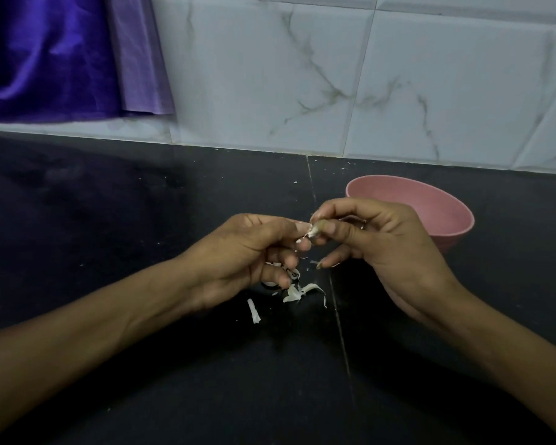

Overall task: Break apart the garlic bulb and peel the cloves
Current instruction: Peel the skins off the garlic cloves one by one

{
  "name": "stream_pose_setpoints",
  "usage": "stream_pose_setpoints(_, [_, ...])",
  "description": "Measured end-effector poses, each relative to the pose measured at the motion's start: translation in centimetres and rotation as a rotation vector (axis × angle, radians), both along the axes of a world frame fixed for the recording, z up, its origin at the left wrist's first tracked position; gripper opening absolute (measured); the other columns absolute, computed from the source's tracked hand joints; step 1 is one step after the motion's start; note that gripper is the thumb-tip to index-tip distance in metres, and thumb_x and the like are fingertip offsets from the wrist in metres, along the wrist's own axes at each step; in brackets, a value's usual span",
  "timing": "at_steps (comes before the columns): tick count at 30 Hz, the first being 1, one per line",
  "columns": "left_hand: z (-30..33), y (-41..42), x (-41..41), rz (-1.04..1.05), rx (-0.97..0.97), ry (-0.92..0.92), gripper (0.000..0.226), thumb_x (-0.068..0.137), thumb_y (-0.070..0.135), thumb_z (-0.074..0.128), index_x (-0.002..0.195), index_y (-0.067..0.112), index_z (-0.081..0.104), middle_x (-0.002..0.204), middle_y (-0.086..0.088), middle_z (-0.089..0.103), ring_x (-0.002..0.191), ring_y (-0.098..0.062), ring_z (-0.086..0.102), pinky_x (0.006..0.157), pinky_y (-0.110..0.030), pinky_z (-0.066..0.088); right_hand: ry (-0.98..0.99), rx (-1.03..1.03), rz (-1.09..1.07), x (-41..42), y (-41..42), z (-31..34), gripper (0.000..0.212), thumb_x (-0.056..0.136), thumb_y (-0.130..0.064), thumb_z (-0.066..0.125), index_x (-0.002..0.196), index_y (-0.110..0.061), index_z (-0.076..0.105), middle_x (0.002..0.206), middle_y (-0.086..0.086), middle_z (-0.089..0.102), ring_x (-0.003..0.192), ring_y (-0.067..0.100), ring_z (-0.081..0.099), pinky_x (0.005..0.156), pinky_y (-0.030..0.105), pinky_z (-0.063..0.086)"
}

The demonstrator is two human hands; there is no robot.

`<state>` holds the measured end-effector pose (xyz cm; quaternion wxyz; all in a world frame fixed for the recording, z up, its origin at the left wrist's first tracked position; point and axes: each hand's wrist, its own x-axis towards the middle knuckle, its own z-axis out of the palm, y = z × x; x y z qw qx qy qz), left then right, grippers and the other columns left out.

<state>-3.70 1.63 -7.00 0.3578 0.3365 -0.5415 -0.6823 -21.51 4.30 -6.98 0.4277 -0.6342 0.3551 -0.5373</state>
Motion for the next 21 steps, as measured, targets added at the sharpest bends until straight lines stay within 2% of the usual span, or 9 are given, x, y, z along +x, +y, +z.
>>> stream_pose_setpoints(4, [0.2,0.05,-0.08,-0.035,0.06,0.039,0.018,0.079,0.016,0.062,0.069,0.012,0.076,0.064,0.004,0.058,0.047,-0.004,0.048,0.037,-0.018,0.043,-0.071,0.075,0.051,0.23,0.22,0.19,0.012,0.077,-0.011,0.065,0.086,-0.008,0.071,0.081,-0.002,0.071,0.076,0.013,0.067,0.058,0.026,0.057])
stream_pose_setpoints(11, [0.31,0.18,-0.11,-0.103,0.074,0.095,0.028,0.086,0.017,0.056,0.066,0.016,0.075,0.065,0.006,0.055,0.046,-0.003,0.046,0.038,-0.017,0.041,-0.213,0.187,0.173,0.52,0.4,0.65,0.013,0.079,-0.01,0.061,0.079,-0.014,0.073,0.074,0.001,0.069,0.071,0.009,0.067,0.056,0.023,0.057])
stream_pose_setpoints(14, [0.36,0.16,0.12,-0.1,0.031,0.113,0.017,0.083,0.018,0.059,0.084,0.011,0.074,0.071,0.004,0.064,0.048,-0.003,0.05,0.039,-0.018,0.045,-0.22,0.215,0.143,0.22,0.14,0.55,0.011,0.081,-0.011,0.061,0.087,-0.011,0.071,0.078,0.003,0.07,0.072,0.01,0.066,0.055,0.023,0.056])
stream_pose_setpoints(18, [0.13,-0.22,0.51,-0.063,-0.016,0.106,0.03,0.088,0.018,0.057,0.11,-0.001,0.067,0.088,-0.005,0.07,0.052,-0.008,0.054,0.041,-0.022,0.049,-0.182,0.237,0.071,-0.01,0.03,0.23,0.014,0.081,-0.013,0.063,0.091,-0.011,0.072,0.081,0.006,0.071,0.071,0.011,0.065,0.055,0.023,0.056])
stream_pose_setpoints(21, [0.12,-0.19,0.51,-0.051,-0.043,0.071,0.04,0.086,0.027,0.06,0.112,-0.003,0.066,0.091,-0.007,0.069,0.054,-0.01,0.054,0.042,-0.023,0.05,-0.156,0.246,0.039,0.04,0.04,0.07,0.018,0.08,-0.014,0.064,0.096,-0.008,0.071,0.084,0.007,0.071,0.071,0.011,0.066,0.054,0.024,0.056])
